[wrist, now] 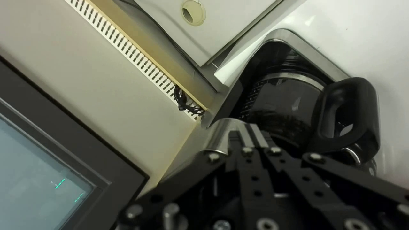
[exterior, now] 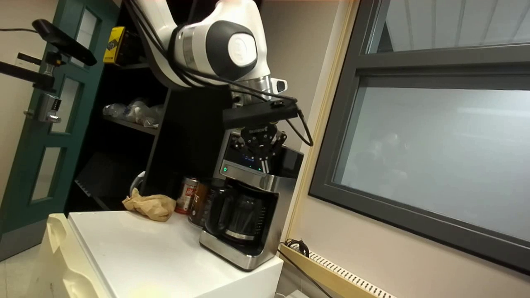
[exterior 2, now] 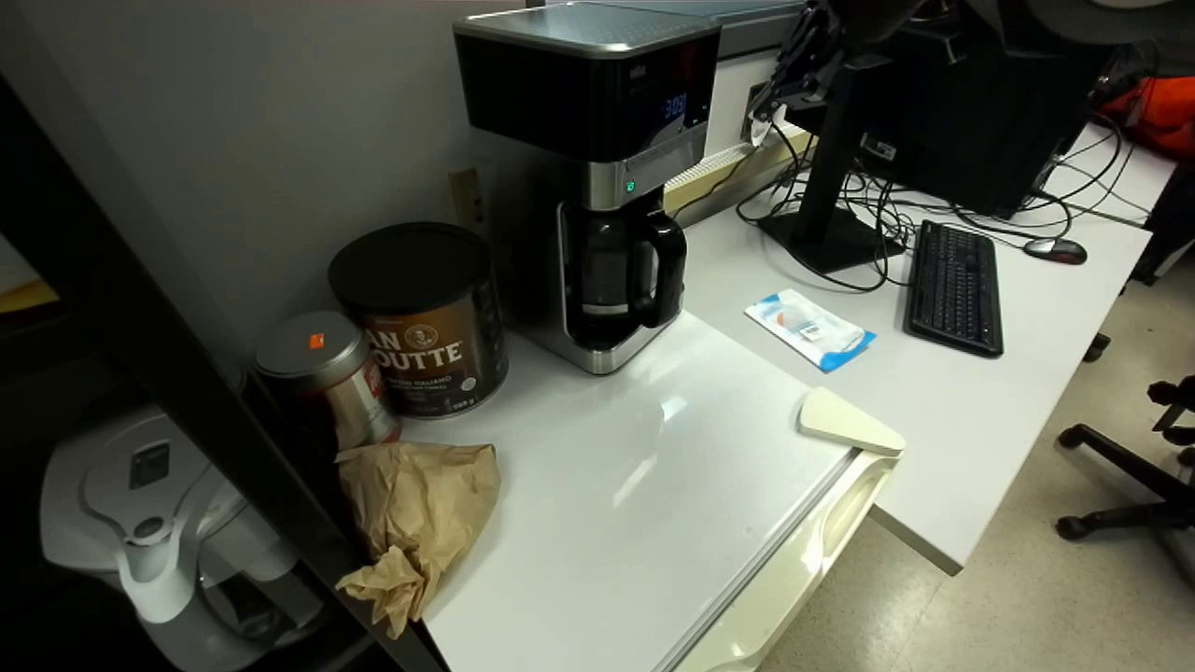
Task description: Press a button on the coffee maker
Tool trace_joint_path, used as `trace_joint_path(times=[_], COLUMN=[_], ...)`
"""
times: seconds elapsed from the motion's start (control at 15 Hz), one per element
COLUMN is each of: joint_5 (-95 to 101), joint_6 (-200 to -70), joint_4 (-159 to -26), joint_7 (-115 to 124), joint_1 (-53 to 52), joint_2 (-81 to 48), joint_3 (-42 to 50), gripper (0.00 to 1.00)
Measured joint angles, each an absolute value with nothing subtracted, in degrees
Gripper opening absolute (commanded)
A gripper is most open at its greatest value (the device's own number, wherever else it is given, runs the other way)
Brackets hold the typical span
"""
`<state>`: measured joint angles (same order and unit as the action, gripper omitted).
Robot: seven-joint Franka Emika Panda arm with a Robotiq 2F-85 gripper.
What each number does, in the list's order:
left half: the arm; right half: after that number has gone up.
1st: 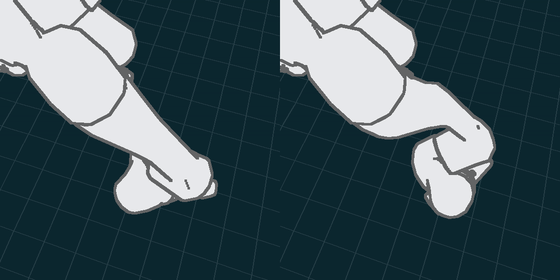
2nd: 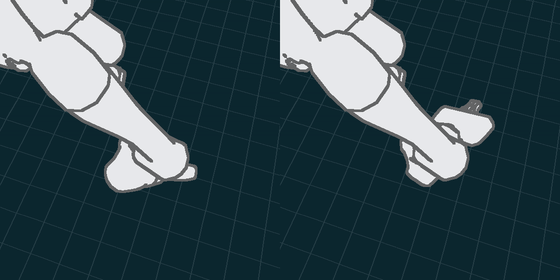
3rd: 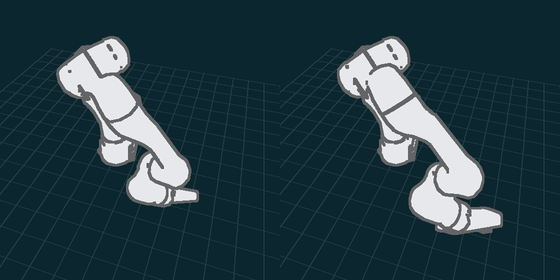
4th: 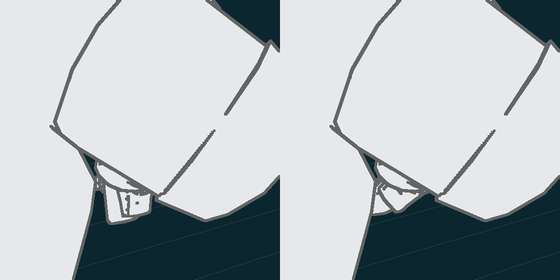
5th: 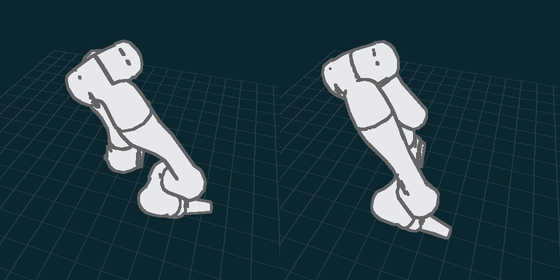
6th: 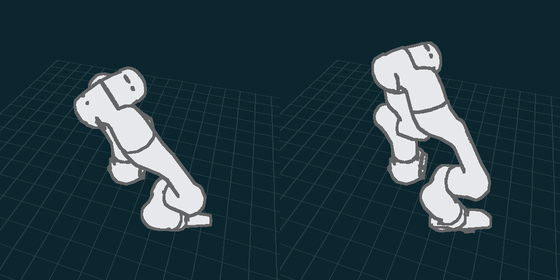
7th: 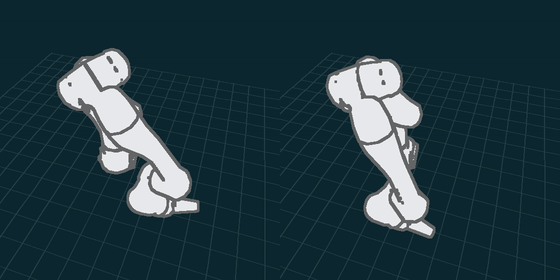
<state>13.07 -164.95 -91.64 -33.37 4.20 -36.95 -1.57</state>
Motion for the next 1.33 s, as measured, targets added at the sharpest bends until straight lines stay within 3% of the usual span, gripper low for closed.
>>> trace_joint_path(times=[0.47, 1.33], joint_5=[14.0, 14.2], joint_6=[-164.8, -162.8], joint_4=[-83.2, -81.0], joint_7=[-33.4, -33.4], joint_1=[3.7, 4.1], joint_2=[-43.8, -45.3], joint_3=[-3.2, -4.2], gripper=[0.00, 0.00])
